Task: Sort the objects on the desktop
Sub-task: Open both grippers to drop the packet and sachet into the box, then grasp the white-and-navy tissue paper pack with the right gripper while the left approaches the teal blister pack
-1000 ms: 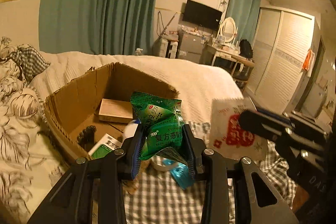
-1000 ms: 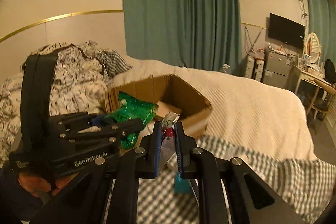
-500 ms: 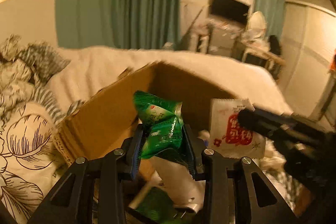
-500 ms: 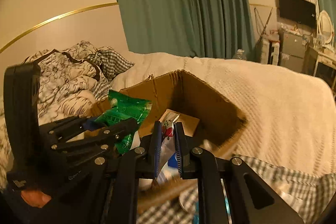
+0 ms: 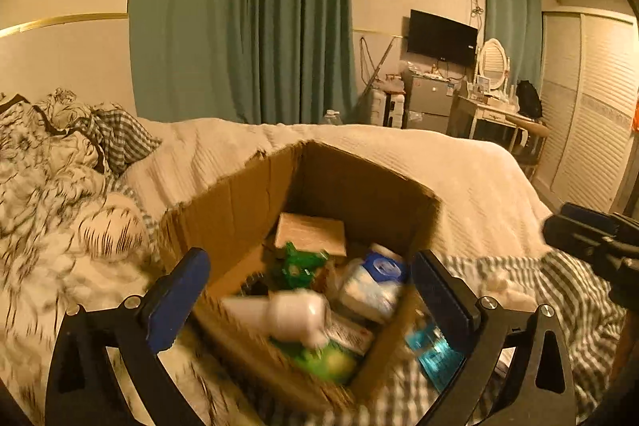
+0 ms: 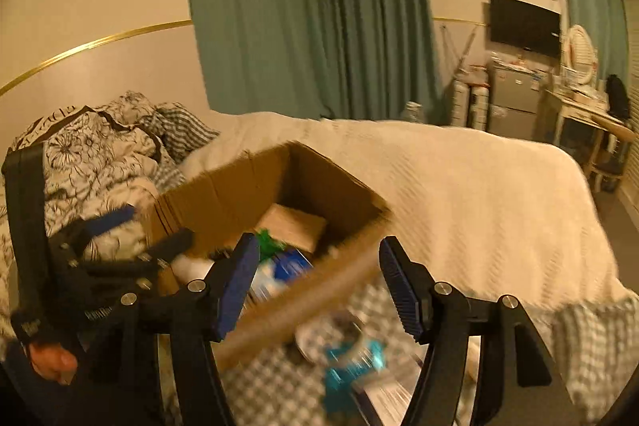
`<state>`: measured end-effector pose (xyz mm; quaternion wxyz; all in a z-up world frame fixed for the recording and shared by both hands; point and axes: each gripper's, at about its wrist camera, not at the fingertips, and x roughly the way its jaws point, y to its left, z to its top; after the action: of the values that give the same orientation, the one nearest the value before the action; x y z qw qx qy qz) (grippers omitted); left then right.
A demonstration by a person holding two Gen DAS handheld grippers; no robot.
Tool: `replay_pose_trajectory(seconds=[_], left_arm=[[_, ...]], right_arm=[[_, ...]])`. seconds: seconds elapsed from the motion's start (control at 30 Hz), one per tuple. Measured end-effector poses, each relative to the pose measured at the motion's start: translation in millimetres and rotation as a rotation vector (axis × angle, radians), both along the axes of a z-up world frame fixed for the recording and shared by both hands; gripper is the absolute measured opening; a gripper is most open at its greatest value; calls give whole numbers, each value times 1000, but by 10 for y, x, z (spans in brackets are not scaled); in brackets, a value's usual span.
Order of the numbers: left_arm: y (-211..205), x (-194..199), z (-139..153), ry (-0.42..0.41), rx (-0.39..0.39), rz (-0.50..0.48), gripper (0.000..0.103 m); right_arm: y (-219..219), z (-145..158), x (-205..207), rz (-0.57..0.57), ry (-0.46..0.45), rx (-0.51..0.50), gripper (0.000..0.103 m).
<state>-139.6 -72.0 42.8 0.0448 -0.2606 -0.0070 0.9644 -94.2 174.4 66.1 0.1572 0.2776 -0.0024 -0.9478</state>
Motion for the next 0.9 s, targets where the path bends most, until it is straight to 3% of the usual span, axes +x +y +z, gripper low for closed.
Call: replay_pose_trajectory(seconds=[0.17, 0.37, 0.43, 0.57, 0.7, 0.9], left_arm=[[252, 357, -21, -47, 44, -51, 103], [666, 628, -374, -120, 35, -80, 103], [790, 657, -536, -149, 21, -95, 103], [987, 601, -859, -216, -14, -107, 103], [1028, 560, -1166, -232, -16, -103, 103], [963, 431, -1616, -323, 26, -67, 103]], right_arm=[[458, 31, 488, -52, -8, 44, 63], [882, -167, 807, -78, -44, 43, 64], [976, -328, 831, -78, -68, 22, 69], [1048, -721, 829, -77, -99, 39, 70], [1043, -1140, 816, -60, -145, 21, 70], [980, -1377, 631, -49, -213, 9, 77]])
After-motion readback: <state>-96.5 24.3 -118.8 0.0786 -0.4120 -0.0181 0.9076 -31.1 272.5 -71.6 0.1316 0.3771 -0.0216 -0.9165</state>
